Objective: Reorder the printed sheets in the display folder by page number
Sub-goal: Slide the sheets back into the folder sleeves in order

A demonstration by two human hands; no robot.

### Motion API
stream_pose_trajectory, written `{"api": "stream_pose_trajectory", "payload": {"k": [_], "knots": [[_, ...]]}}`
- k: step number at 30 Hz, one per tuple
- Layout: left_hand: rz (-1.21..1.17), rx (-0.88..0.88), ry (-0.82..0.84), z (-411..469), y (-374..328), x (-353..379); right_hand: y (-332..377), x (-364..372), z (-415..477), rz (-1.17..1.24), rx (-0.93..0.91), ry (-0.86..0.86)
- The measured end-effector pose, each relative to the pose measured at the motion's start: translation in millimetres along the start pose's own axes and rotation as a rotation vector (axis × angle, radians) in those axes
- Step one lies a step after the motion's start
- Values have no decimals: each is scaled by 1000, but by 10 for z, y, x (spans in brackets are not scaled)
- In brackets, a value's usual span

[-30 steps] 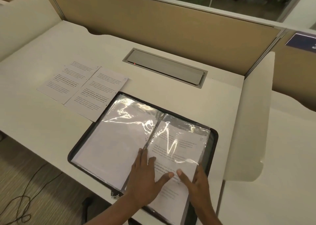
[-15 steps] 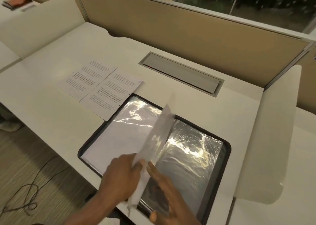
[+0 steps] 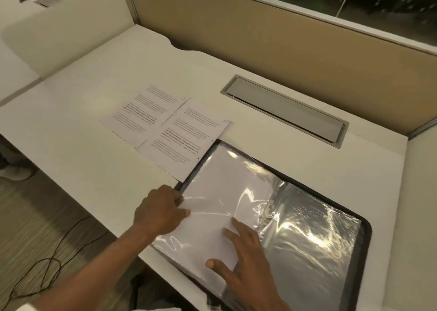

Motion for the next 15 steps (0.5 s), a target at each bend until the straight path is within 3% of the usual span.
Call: {"api": "stream_pose_trajectory", "payload": {"k": [3,6,11,15], "knots": [[-10,39,45,240,118,116,26,1,81,-38,-20,-217],[20,65,54,398,186,172,104,51,203,-127,-4,-317],[172,188,19,693,316,-6,273,271,529,-234,117,-277],[67,131,-8,1177,578,-487,441,370,901,-106,269,-256]]}}
Point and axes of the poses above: each hand's wrist, its own z-axis towards the middle knuckle, its own x-axis out of the palm, y = z × x, the point moved 10 cm from there along z, towards the middle knuckle, and after that the axes turned 1 degree about -z, right-handed, at the moved point
